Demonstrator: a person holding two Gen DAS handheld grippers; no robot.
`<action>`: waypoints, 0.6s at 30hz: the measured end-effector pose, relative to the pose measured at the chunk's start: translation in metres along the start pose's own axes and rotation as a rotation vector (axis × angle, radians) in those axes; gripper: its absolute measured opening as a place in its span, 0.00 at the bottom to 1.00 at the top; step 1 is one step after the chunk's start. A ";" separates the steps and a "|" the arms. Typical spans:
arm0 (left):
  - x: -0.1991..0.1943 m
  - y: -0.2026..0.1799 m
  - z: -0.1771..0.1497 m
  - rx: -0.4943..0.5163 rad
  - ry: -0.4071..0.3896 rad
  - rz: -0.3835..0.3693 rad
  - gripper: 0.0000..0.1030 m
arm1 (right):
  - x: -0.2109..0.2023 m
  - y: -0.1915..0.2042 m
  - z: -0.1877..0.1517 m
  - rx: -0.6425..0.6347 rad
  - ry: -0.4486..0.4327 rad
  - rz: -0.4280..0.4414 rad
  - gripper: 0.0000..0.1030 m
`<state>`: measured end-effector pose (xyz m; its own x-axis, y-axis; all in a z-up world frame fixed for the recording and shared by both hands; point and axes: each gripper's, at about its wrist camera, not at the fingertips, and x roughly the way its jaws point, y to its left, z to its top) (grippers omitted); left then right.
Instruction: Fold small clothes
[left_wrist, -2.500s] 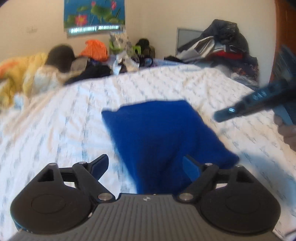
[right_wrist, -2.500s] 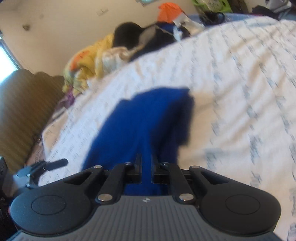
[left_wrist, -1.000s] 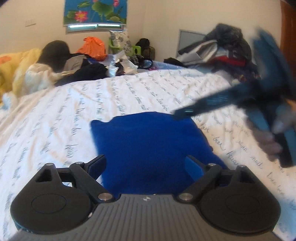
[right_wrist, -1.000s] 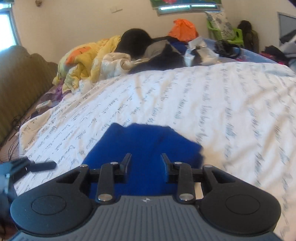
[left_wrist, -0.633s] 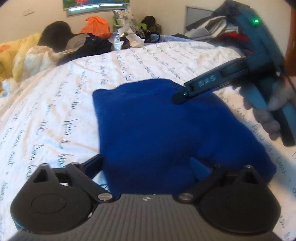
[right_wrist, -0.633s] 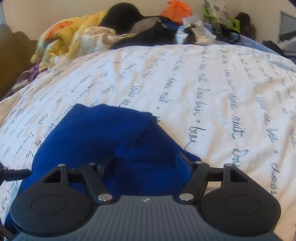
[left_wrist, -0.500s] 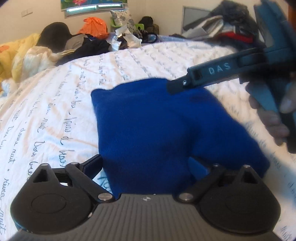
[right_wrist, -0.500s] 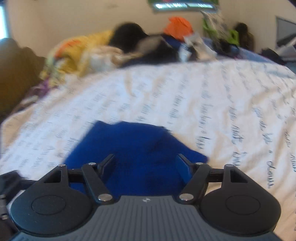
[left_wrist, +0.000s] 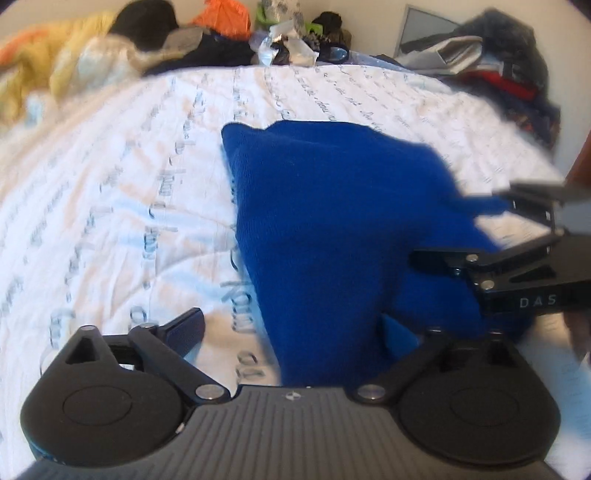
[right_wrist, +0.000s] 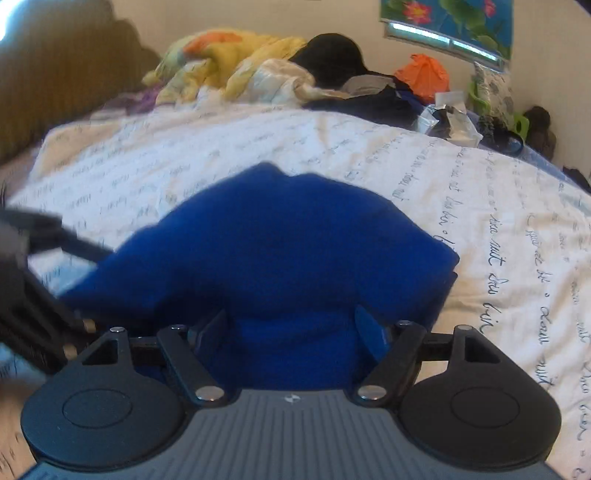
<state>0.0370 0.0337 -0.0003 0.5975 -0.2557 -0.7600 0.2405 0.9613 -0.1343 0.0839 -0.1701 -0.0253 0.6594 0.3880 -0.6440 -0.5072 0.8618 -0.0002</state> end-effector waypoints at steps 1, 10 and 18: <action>-0.005 0.009 0.002 -0.047 0.003 -0.052 0.93 | -0.010 -0.001 0.004 0.053 0.018 0.004 0.74; -0.005 0.044 -0.006 -0.368 0.063 -0.336 0.84 | -0.038 -0.070 -0.042 0.636 0.197 0.325 0.76; -0.015 0.037 0.008 -0.276 0.091 -0.241 0.14 | -0.041 -0.068 -0.044 0.591 0.208 0.346 0.11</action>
<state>0.0429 0.0721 0.0112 0.4757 -0.4800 -0.7371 0.1439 0.8691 -0.4732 0.0667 -0.2586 -0.0325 0.3658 0.6512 -0.6650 -0.2439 0.7566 0.6067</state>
